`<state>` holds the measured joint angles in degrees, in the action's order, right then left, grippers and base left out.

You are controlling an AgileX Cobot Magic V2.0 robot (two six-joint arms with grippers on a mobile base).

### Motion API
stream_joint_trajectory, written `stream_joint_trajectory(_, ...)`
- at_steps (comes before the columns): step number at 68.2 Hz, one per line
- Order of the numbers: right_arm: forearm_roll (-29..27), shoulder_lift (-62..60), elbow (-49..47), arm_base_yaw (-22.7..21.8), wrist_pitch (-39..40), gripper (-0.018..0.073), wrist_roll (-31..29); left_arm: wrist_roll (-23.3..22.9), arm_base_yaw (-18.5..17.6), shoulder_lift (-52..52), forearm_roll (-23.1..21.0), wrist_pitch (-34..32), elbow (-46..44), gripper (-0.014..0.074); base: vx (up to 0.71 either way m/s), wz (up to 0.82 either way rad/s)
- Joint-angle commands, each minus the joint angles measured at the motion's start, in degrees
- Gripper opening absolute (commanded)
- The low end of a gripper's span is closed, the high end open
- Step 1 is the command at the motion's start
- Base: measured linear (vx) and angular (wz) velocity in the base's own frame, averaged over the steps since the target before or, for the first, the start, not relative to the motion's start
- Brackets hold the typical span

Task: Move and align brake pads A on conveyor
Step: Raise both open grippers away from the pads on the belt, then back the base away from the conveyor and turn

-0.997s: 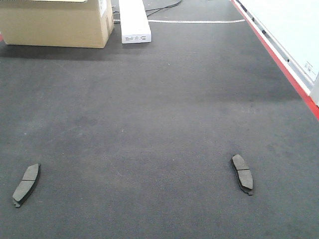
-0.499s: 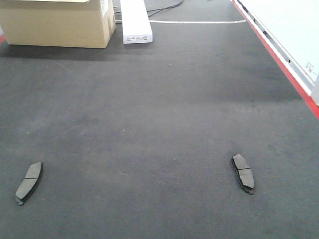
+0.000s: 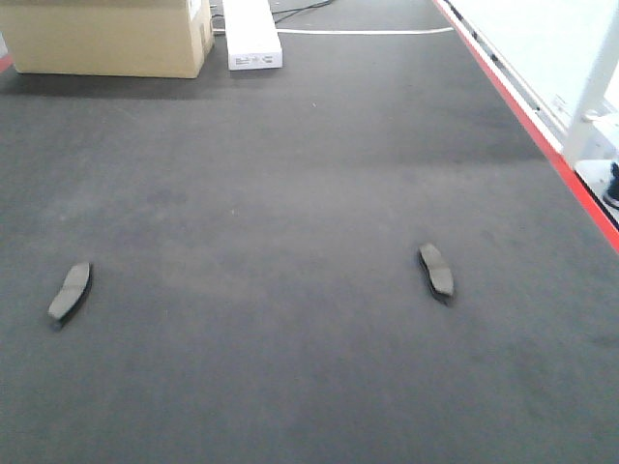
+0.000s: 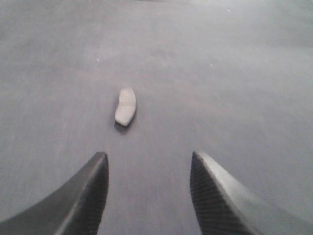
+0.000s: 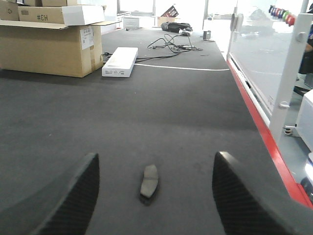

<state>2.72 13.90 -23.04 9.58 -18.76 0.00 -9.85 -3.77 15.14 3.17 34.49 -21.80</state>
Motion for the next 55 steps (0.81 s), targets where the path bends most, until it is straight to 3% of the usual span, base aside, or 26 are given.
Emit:
stream_joint_trajectory(1, 0.1, 0.8, -1.4, -0.3, 4.7, 0.0484, 0.0, 0.0, -0.3, 0.4, -0.3, -3.6, -1.5, 0.0377, -0.35, -0.10)
stream_joint_trajectory(55, 0.1, 0.8, -1.4, -0.3, 4.7, 0.0484, 0.0, 0.0, -0.3, 0.4, -0.3, -3.5, -1.5, 0.0377, -0.42, 0.02)
